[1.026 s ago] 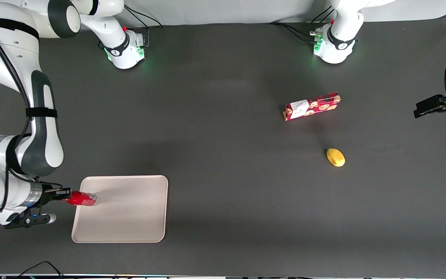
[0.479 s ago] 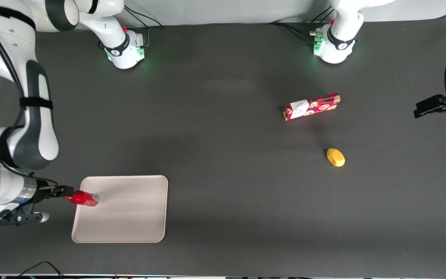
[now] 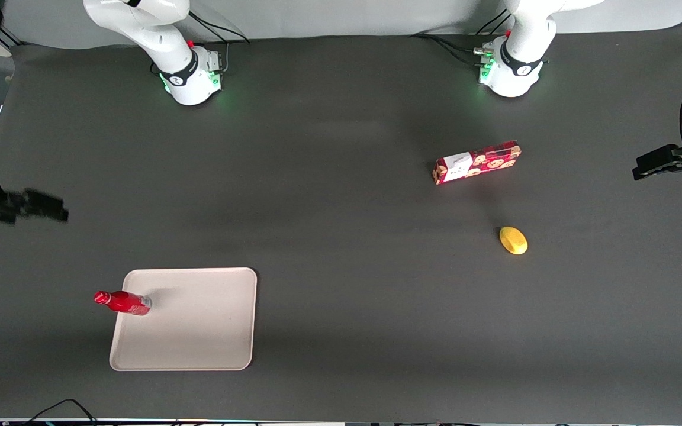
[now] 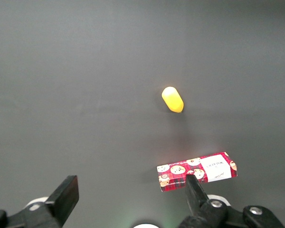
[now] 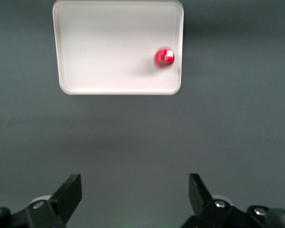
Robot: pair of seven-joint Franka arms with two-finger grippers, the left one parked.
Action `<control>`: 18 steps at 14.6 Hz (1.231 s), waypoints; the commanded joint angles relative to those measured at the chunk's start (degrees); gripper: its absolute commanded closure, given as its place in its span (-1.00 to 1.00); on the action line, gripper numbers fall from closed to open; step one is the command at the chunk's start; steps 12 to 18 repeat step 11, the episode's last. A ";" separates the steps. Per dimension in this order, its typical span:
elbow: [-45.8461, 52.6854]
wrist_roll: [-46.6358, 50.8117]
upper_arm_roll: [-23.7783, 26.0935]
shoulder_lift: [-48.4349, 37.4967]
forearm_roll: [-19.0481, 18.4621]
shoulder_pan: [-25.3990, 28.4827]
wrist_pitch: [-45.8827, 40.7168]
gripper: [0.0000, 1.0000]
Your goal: Place coke bottle on tray
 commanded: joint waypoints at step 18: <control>-28.22 4.28 0.87 -18.26 -0.15 -0.66 9.08 -1.00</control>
